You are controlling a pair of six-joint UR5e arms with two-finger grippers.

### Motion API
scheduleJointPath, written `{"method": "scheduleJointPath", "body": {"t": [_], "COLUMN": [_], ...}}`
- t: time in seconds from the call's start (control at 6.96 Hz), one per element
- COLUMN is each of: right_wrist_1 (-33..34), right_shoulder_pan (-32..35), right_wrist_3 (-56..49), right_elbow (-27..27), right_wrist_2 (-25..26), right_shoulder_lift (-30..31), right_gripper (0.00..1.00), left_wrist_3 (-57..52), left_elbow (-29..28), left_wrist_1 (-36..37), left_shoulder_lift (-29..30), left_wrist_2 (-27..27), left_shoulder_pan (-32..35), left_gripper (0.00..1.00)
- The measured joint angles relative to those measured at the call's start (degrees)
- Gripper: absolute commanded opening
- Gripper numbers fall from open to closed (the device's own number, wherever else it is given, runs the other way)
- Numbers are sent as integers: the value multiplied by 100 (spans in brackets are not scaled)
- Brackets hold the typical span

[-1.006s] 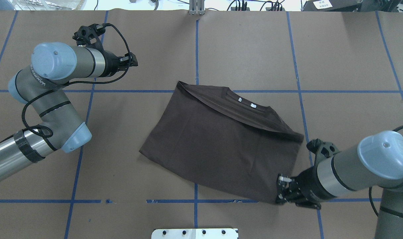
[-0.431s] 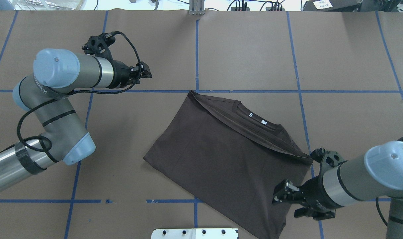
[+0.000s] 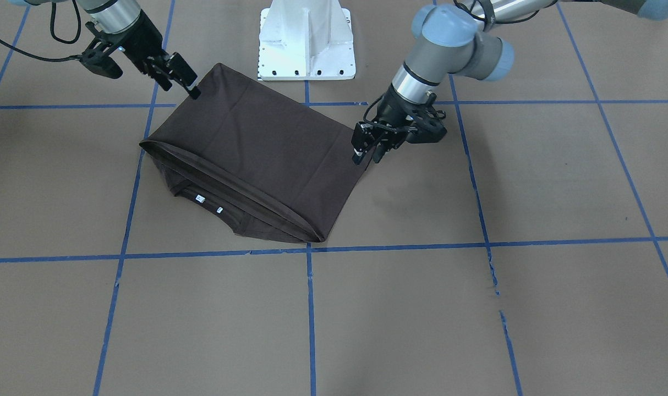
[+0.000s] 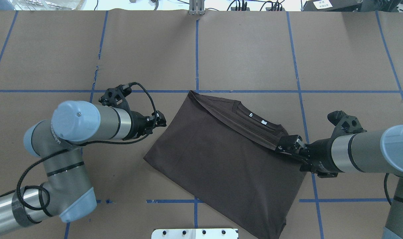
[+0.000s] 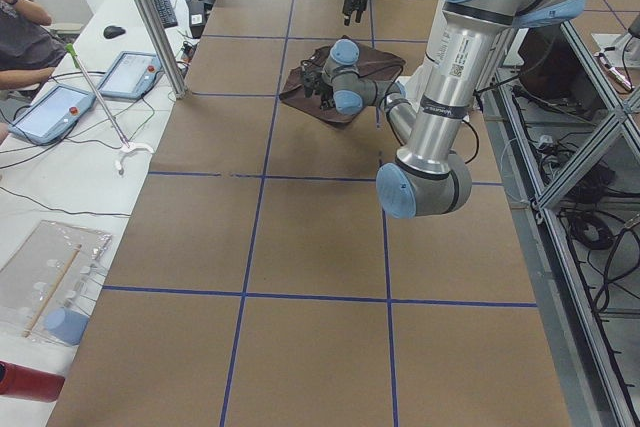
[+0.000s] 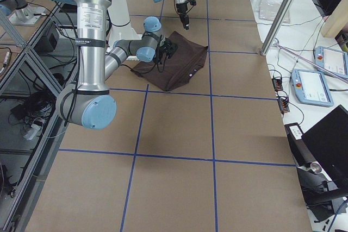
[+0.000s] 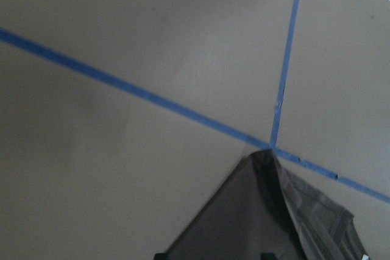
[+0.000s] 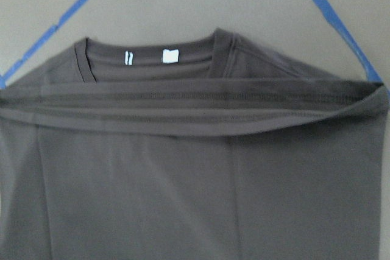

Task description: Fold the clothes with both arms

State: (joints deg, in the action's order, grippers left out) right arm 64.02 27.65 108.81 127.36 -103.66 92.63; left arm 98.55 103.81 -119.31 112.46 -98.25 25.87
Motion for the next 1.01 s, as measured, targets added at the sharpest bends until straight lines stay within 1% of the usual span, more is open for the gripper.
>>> {"method": "scheduleJointPath", "body": {"t": [0.29, 0.86, 1.01], "right_wrist_1": [20, 32, 30], "right_shoulder_pan": [135, 153, 153], "right_wrist_3": [-6, 14, 19], "right_elbow": [-176, -226, -221], "right_wrist_2": [191, 231, 232], "right_shoulder_lift": [-106, -134, -137], "right_gripper": [100, 100, 100], "left_wrist_3": [227, 287, 288], "left_elbow": [63, 58, 83], "left_wrist_1": [272, 419, 555], "left_shoulder_lift": [-281, -377, -367], "left_wrist_2": [324, 428, 429], "left_shoulder_pan": [-459, -623, -626], "left_gripper": [62, 61, 49]}}
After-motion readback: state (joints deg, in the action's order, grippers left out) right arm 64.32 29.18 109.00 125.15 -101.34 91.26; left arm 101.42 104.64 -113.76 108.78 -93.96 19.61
